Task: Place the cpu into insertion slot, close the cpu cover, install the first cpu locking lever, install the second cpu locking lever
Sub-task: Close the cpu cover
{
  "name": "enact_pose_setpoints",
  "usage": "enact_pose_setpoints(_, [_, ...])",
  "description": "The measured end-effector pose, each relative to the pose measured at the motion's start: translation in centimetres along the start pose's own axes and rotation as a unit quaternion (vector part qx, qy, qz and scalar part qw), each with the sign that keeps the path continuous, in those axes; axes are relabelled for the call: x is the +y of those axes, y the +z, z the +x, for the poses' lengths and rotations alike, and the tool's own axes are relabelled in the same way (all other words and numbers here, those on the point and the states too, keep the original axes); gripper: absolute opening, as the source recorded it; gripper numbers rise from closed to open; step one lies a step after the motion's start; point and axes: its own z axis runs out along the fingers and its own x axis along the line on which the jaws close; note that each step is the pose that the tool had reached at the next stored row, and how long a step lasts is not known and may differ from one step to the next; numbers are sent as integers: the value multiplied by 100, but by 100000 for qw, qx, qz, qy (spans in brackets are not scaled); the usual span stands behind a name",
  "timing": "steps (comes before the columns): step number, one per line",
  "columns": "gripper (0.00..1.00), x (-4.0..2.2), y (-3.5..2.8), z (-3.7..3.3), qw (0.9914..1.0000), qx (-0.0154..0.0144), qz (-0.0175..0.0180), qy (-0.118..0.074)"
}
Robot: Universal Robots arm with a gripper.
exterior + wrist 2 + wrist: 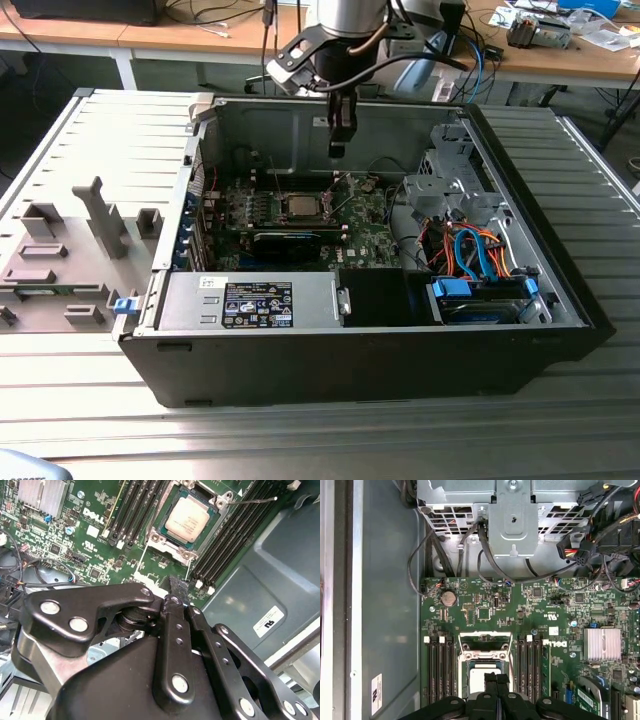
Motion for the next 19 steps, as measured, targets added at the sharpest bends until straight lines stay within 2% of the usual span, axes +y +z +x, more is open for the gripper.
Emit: enact_pose_setpoints(19, [11,140,60,0,100000,0,-1,-1])
